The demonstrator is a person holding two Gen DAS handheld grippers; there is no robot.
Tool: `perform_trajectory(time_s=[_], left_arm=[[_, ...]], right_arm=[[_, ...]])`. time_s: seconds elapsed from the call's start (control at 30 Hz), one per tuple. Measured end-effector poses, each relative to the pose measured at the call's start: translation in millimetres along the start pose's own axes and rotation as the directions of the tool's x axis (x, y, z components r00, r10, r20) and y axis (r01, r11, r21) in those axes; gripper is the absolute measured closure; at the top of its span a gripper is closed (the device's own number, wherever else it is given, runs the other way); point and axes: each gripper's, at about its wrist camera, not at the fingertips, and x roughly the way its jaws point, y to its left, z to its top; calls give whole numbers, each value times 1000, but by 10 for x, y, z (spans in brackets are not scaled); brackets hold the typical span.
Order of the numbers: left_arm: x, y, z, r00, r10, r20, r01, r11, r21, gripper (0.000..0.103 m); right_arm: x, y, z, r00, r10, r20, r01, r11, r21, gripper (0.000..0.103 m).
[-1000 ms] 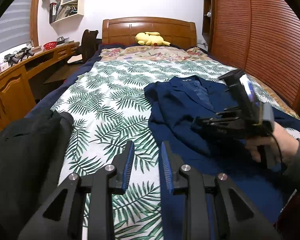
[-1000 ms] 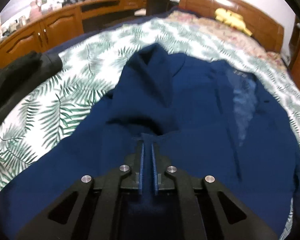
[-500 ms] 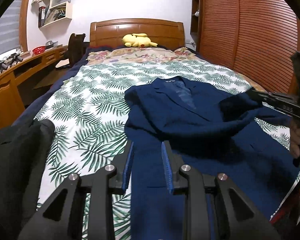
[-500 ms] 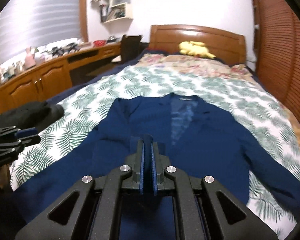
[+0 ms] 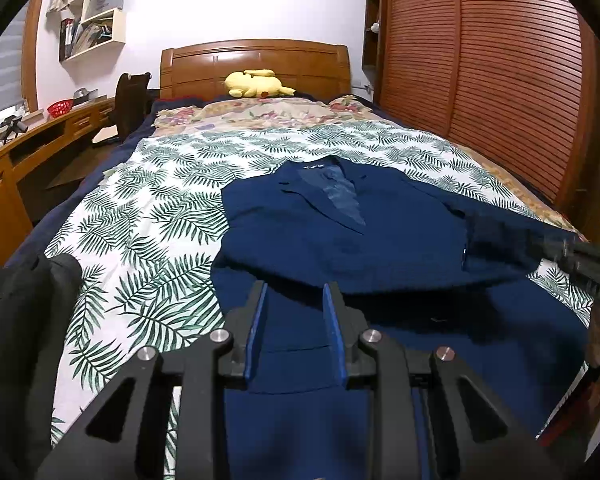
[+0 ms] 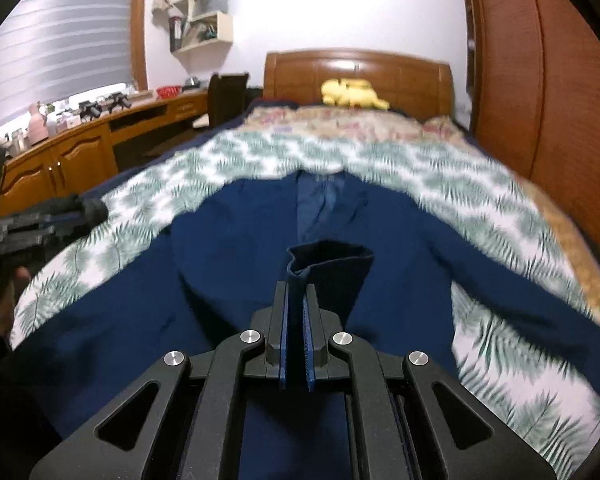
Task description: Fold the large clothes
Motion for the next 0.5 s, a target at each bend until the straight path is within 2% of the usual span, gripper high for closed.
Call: perform_trajectory(time_s=[0.13,0.37,0.5], left_arm=[[-3,-46,-1,1000,-6,0,6,1000,8,77],[1,-69,-19,1000,-8,-5,8,1000,15,77],[-2,-74,-23,1000,-10,-5,10,1000,19,77]], right_arm=[[4,25,-303,998,13,-60,-12,1000,24,99],[1,139,-605,990,26,-141,-21,999,34,98],[14,166,-718,978,6,-206,-2,1000,20,88]])
